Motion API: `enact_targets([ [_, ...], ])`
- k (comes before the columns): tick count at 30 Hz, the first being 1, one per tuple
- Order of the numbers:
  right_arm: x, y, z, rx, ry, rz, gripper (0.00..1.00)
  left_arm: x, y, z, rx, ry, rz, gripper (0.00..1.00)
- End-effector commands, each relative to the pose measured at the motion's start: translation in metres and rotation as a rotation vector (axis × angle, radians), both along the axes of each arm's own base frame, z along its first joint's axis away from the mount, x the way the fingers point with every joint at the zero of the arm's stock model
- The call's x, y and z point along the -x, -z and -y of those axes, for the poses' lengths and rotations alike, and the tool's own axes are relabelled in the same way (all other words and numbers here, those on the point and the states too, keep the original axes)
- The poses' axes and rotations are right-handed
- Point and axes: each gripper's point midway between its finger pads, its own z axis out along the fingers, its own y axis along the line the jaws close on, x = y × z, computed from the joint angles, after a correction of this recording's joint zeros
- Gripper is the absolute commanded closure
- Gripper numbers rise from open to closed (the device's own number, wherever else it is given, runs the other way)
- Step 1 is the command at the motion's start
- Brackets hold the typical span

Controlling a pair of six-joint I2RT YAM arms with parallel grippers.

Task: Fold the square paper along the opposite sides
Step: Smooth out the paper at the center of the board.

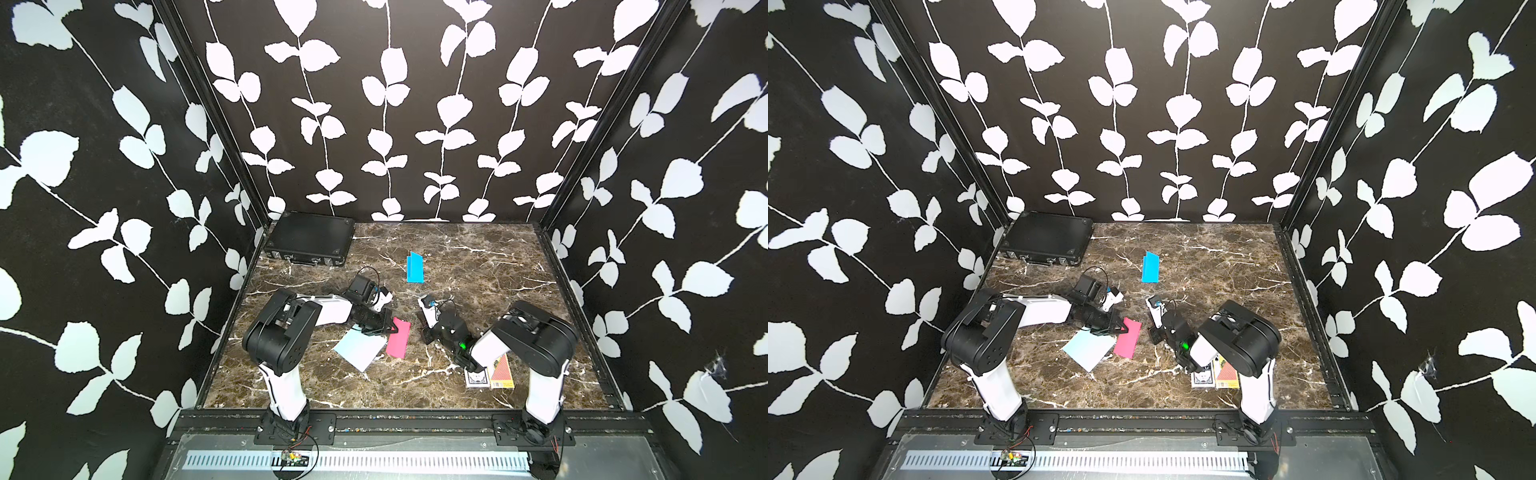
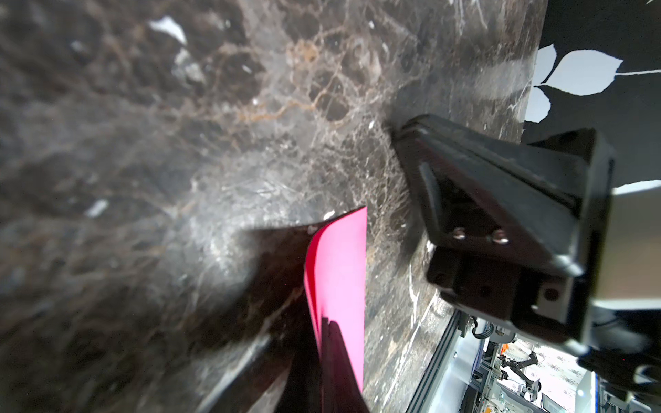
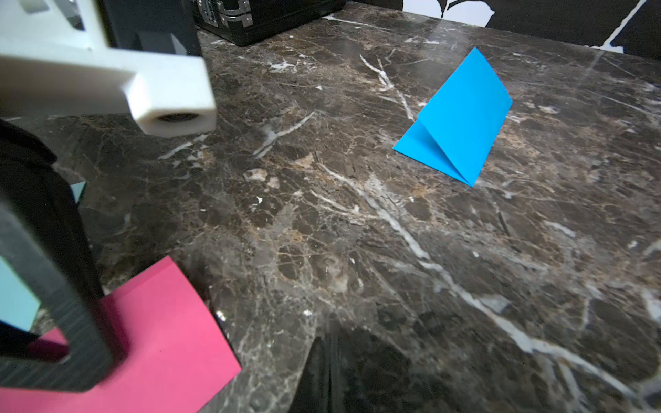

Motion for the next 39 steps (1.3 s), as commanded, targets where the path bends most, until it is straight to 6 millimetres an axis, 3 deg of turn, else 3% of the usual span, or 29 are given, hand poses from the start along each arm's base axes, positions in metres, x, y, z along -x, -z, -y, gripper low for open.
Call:
enact_targets([
  [1, 0.002, -0.018, 0.004, -0.026, 0.008, 0.004, 0.93, -0.005, -0.020, 0.002, 0.026, 0.009, 0.032, 1.00],
  [11, 0.006, -0.038, 0.009, -0.056, 0.026, -0.004, 0.90, -0.018, -0.044, 0.016, 0.102, -0.006, 0.057, 1.00],
  [17, 0.010, -0.039, 0.018, -0.038, 0.048, -0.024, 0.90, -0.030, -0.056, 0.025, 0.147, -0.014, 0.075, 1.00],
  [18, 0.010, -0.052, 0.019, -0.056, 0.052, -0.004, 0.90, -0.032, -0.057, 0.027, 0.156, -0.016, 0.076, 1.00],
  [24, 0.015, -0.061, 0.032, -0.051, 0.097, -0.032, 0.88, -0.045, -0.070, 0.039, 0.220, -0.026, 0.090, 1.00],
  [29, 0.018, -0.058, 0.044, -0.167, 0.154, -0.255, 0.82, -0.066, -0.088, 0.053, 0.286, -0.029, 0.128, 1.00],
  [34, 0.021, -0.071, 0.041, -0.434, 0.117, -0.545, 0.75, -0.095, -0.107, 0.073, 0.387, -0.041, 0.162, 1.00],
  [39, 0.001, -0.090, 0.047, -0.676, 0.060, -0.699, 0.68, -0.117, -0.120, 0.087, 0.480, -0.055, 0.169, 1.00],
])
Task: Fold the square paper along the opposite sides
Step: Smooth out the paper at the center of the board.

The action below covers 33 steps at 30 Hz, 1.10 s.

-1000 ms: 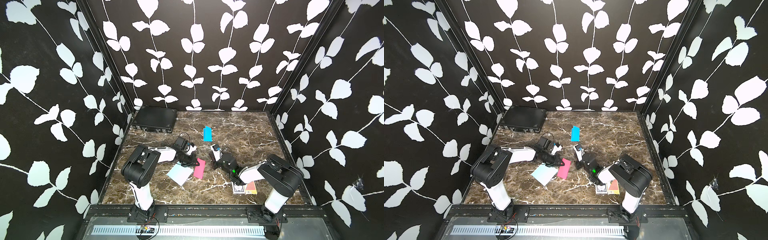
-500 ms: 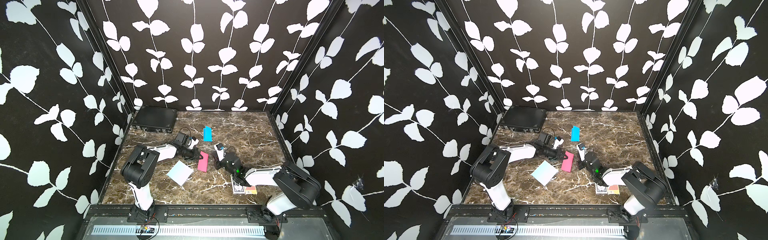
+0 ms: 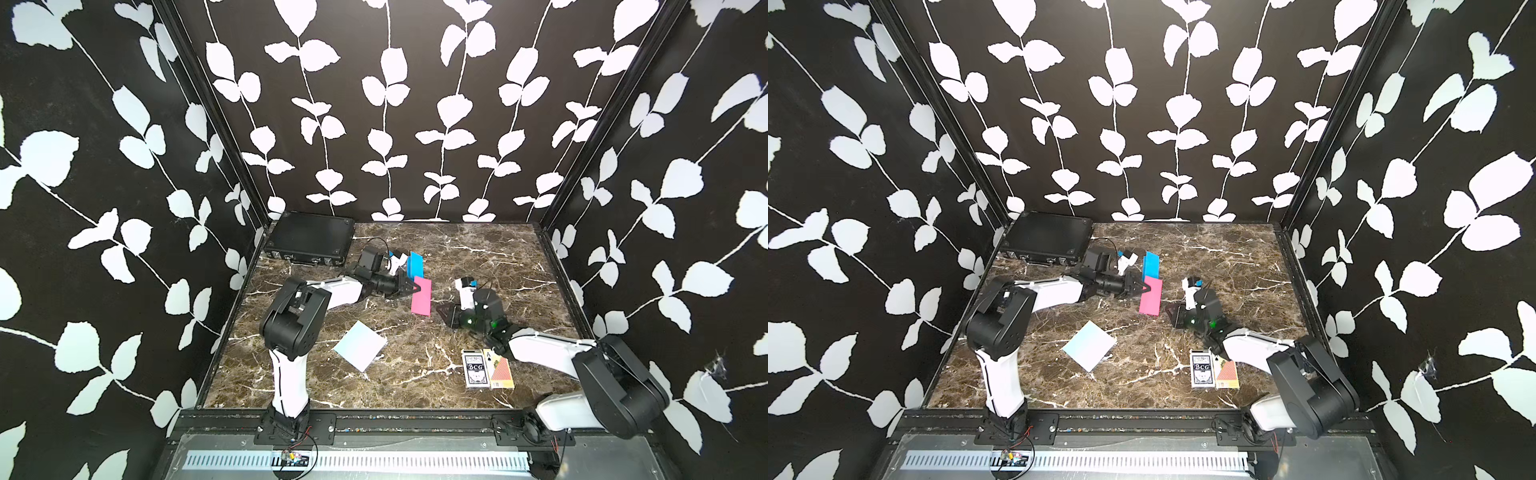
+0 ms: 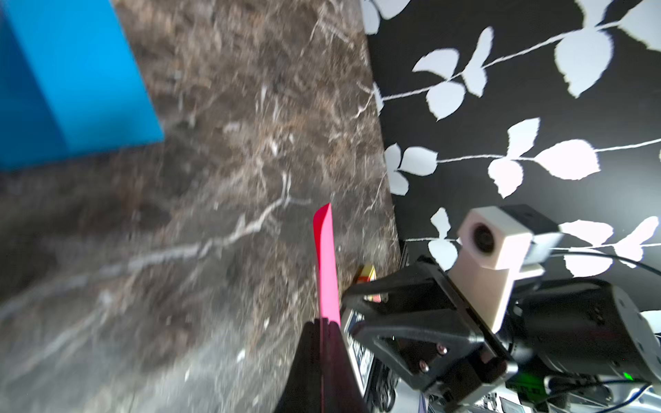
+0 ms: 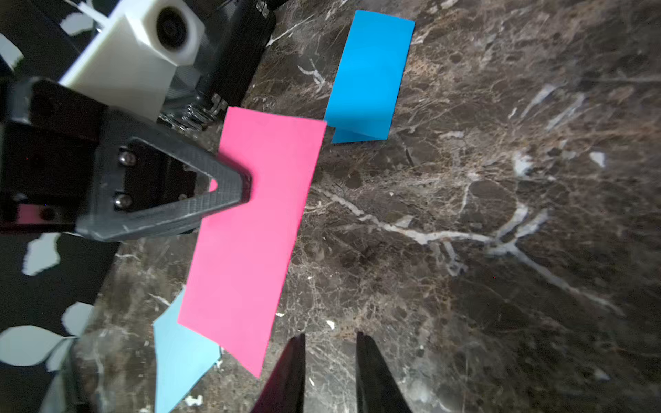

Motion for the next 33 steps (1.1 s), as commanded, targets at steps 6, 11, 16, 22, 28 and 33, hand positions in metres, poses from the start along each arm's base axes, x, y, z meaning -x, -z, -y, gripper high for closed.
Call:
enact_targets([
  [6, -0.018, -0.040, -0.010, -0.410, -0.065, -0.122, 0.59, -0.020, -0.028, 0.005, 0.128, -0.011, 0.038, 1.00],
  [11, -0.017, -0.043, -0.009, -0.396, -0.065, -0.113, 0.56, -0.020, -0.031, 0.002, 0.128, -0.018, 0.048, 1.00],
  [16, -0.016, -0.050, -0.011, -0.388, -0.074, -0.095, 0.54, -0.020, -0.032, 0.002, 0.134, -0.017, 0.048, 1.00],
  [22, -0.015, -0.051, -0.026, -0.392, -0.113, -0.102, 0.54, -0.019, -0.037, 0.002, 0.143, -0.015, 0.060, 1.00],
  [28, -0.017, -0.054, -0.030, -0.404, -0.123, -0.095, 0.79, -0.018, -0.037, 0.002, 0.143, -0.013, 0.058, 1.00],
  [33, -0.017, -0.049, -0.028, -0.381, -0.109, -0.107, 1.00, -0.017, -0.037, 0.001, 0.138, -0.010, 0.061, 1.00],
])
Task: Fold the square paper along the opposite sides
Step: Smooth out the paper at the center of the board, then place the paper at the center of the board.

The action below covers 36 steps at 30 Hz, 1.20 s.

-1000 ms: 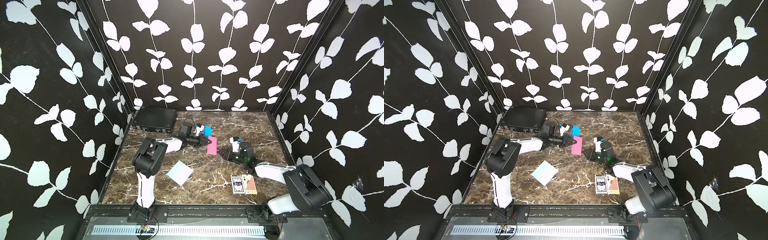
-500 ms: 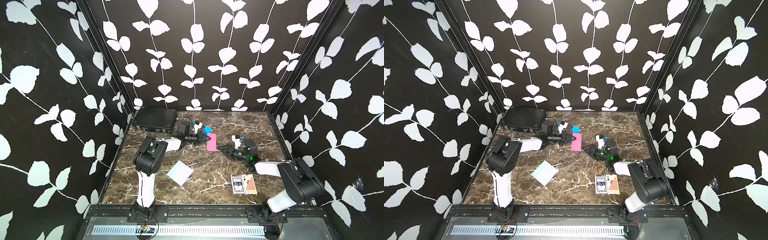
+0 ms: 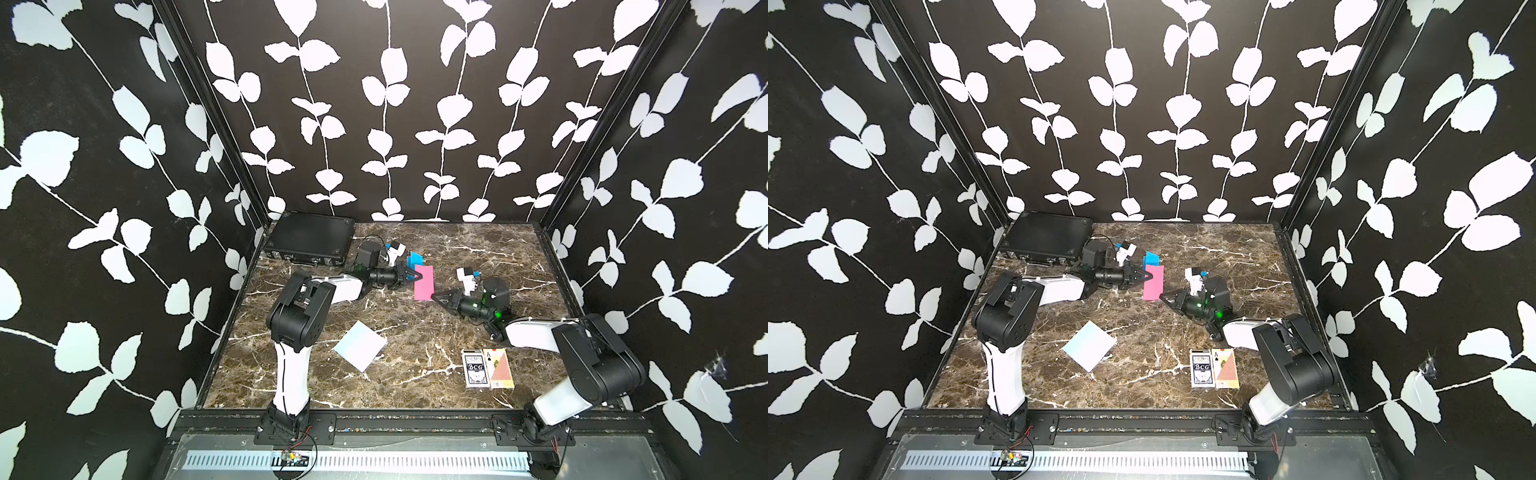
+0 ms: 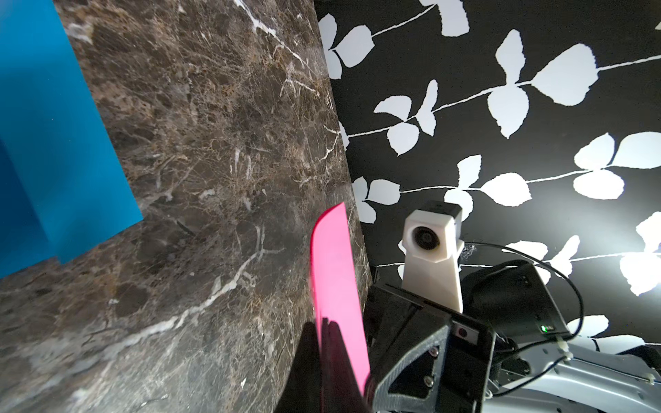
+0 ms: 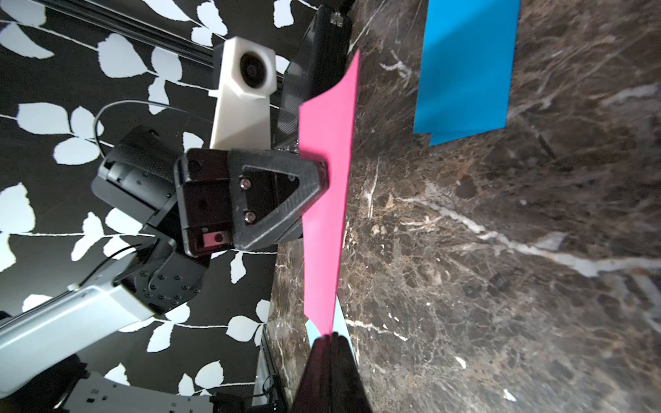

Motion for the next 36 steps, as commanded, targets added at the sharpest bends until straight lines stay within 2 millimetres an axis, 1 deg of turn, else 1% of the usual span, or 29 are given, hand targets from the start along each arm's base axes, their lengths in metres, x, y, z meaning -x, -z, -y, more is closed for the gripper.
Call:
enact_targets([
  [1, -0.008, -0.015, -0.004, -0.004, -0.004, 0.055, 1.00, 0.004, -0.022, -0.002, 0.025, 0.015, 0.053, 1.00],
  [6, -0.009, -0.013, -0.001, 0.046, -0.013, 0.068, 1.00, 0.003, -0.023, -0.003, 0.014, 0.012, 0.063, 1.00],
  [7, -0.008, -0.007, 0.001, 0.068, -0.019, 0.046, 1.00, 0.002, -0.023, -0.004, 0.006, 0.008, 0.063, 0.98],
  [10, -0.012, -0.002, 0.006, 0.121, -0.042, 0.049, 1.00, -0.002, -0.024, -0.011, -0.023, -0.013, 0.062, 0.58],
  [11, -0.015, 0.000, 0.008, 0.143, -0.049, 0.052, 1.00, -0.002, -0.025, -0.016, -0.035, -0.024, 0.065, 0.48],
  [13, -0.023, 0.004, 0.012, 0.189, -0.055, 0.055, 1.00, -0.004, -0.028, -0.025, -0.063, -0.047, 0.075, 0.36],
  [14, -0.028, 0.003, 0.015, 0.208, -0.052, 0.064, 1.00, -0.003, -0.029, -0.030, -0.079, -0.059, 0.082, 0.33],
  [15, -0.035, 0.010, 0.016, 0.224, -0.053, 0.054, 1.00, -0.003, -0.029, -0.035, -0.092, -0.068, 0.087, 0.32],
  [17, -0.049, 0.013, 0.021, 0.256, -0.051, 0.058, 1.00, 0.001, -0.029, -0.042, -0.117, -0.080, 0.093, 0.32],
  [22, -0.080, 0.024, 0.027, 0.316, -0.057, 0.051, 1.00, 0.011, -0.029, -0.051, -0.130, -0.084, 0.092, 0.32],
  [25, -0.094, 0.039, 0.033, 0.348, -0.045, 0.017, 1.00, 0.015, -0.029, -0.055, -0.134, -0.084, 0.093, 0.33],
  [31, -0.113, 0.062, 0.040, 0.413, -0.034, -0.031, 1.00, 0.019, -0.033, -0.058, -0.132, -0.085, 0.104, 0.34],
  [36, -0.126, 0.075, 0.045, 0.461, -0.006, -0.054, 1.00, 0.020, -0.035, -0.057, -0.122, -0.081, 0.105, 0.35],
])
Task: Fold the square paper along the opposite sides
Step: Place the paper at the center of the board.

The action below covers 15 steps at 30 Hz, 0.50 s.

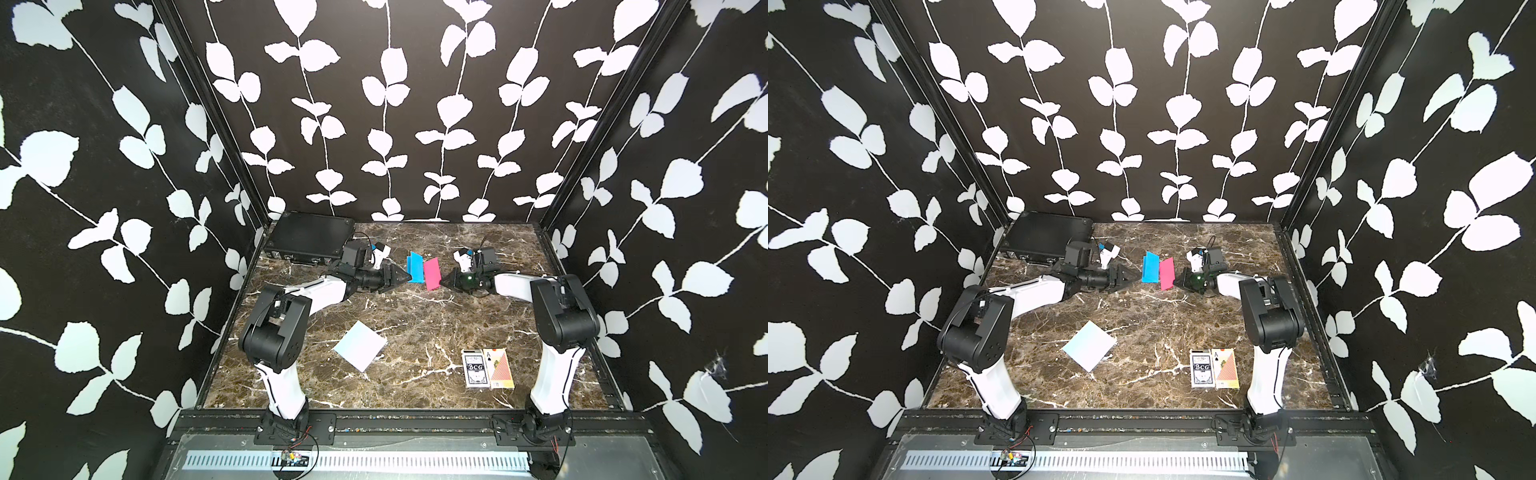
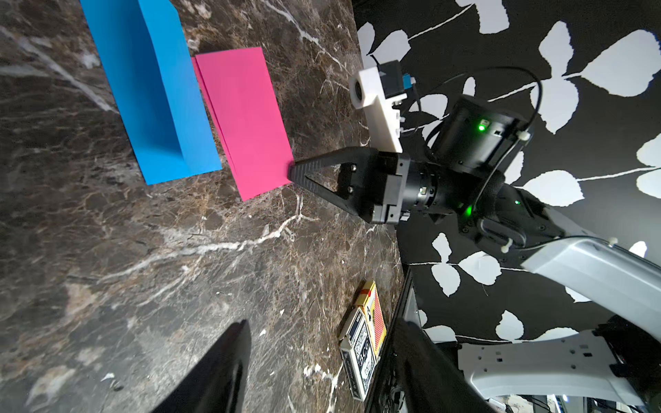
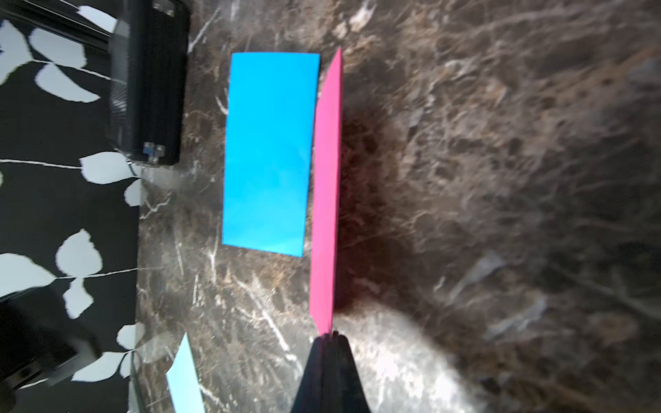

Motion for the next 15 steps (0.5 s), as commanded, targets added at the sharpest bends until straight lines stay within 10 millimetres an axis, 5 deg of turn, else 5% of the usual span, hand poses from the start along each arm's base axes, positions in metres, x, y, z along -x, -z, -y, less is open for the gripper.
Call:
enact_targets([
  [1, -0.015, 0.001, 0.006, 0.057, 0.013, 0.022, 1.00, 0.004, -0.025, -0.004, 0.026, 0.004, 0.064, 0.35],
  [15, -0.027, 0.012, 0.028, 0.137, 0.094, 0.031, 1.00, 0.004, -0.025, -0.004, 0.032, 0.001, 0.068, 0.35],
])
